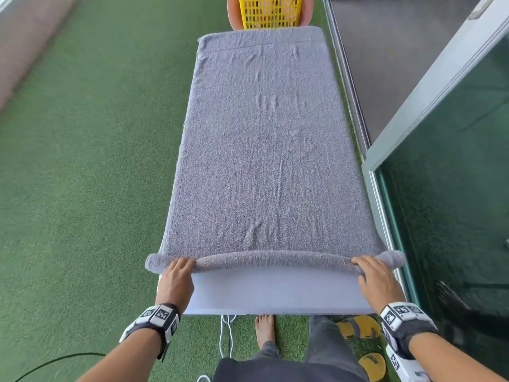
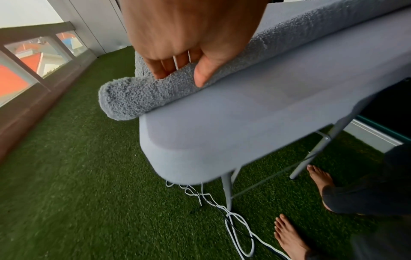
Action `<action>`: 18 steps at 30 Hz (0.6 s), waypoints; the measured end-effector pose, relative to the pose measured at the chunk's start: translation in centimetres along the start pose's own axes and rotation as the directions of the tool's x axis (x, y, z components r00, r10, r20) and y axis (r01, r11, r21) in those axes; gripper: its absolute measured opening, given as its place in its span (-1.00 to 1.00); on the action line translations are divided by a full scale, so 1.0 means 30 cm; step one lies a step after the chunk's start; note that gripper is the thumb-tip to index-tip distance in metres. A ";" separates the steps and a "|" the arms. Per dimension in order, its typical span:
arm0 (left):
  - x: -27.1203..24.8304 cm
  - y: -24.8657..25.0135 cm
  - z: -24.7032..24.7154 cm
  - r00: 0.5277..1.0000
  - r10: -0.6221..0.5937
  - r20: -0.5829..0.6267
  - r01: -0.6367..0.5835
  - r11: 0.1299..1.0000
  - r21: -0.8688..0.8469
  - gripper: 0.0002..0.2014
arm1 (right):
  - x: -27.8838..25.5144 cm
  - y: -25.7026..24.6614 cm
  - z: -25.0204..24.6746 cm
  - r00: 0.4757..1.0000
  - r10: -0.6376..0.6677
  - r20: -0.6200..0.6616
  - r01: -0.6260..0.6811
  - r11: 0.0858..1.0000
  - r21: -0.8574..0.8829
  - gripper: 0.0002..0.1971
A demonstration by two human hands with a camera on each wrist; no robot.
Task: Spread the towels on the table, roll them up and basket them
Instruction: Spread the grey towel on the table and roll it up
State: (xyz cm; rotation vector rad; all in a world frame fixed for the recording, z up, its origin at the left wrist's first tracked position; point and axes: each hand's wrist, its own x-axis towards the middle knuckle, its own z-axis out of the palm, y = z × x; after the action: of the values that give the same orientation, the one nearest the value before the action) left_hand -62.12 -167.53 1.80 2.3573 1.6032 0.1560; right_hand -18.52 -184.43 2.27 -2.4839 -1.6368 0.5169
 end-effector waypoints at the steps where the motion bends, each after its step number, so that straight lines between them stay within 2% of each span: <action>1: -0.025 0.003 0.005 1.000 0.000 -0.003 0.000 1.000 -0.008 -0.65 | -0.028 0.002 0.010 1.000 0.023 0.004 -0.023 1.000 0.016 -0.60; 5: -0.145 -0.013 0.024 1.000 0.003 0.022 -0.003 1.000 -0.011 -0.64 | -0.144 0.023 0.063 0.998 0.054 0.012 -0.055 0.995 0.083 -0.59; 8: -0.212 -0.024 0.008 0.997 0.023 0.071 -0.025 0.999 0.027 -0.78 | -0.214 0.037 0.068 0.998 0.029 0.055 -0.032 0.998 0.048 -0.61; 13: -0.210 -0.049 -0.006 0.993 0.064 0.102 -0.067 0.997 0.025 -0.82 | -0.200 0.032 0.005 0.984 0.056 0.167 -0.048 0.998 -0.051 -0.83; 15: -0.173 -0.069 -0.010 0.991 0.090 0.100 -0.092 0.996 0.012 -0.83 | -0.159 0.022 -0.013 0.986 0.071 0.153 -0.067 0.997 -0.025 -0.86; 18: -0.121 -0.070 -0.027 0.996 0.078 0.039 -0.078 0.997 0.006 -0.74 | -0.116 0.020 -0.021 0.996 0.085 0.038 -0.083 0.995 -0.054 -0.76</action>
State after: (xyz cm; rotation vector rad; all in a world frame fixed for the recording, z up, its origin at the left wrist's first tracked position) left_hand -65.55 -170.04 2.21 2.4150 1.4977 0.1200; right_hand -19.02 -187.77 3.43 -2.6059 -1.5853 0.5447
